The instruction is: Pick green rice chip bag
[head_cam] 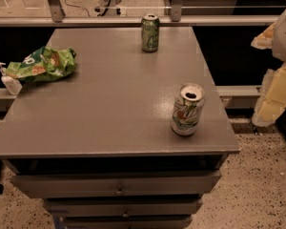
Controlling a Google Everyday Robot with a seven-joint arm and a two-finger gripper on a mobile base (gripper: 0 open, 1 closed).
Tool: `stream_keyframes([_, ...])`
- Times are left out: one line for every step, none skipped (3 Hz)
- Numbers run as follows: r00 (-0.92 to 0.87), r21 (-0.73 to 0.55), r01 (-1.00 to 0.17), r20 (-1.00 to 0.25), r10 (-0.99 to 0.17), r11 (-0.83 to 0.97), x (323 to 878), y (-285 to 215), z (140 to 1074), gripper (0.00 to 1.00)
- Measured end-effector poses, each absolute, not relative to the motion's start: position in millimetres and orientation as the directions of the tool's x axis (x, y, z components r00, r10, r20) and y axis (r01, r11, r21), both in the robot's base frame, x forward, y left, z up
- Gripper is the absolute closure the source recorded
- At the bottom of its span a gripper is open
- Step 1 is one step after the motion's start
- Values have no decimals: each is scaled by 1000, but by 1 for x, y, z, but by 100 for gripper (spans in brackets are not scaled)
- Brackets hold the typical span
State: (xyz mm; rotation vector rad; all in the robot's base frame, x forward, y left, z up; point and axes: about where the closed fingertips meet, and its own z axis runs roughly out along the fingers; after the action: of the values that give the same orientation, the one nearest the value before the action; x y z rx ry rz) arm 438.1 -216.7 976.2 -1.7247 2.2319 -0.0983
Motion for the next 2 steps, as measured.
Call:
stream_keyframes([-221, -246, -931, -207, -953, 270, 438, -217, 976, 0])
stream_keyframes([-182, -269, -928, -278, -943, 258, 461, -193, 983, 0])
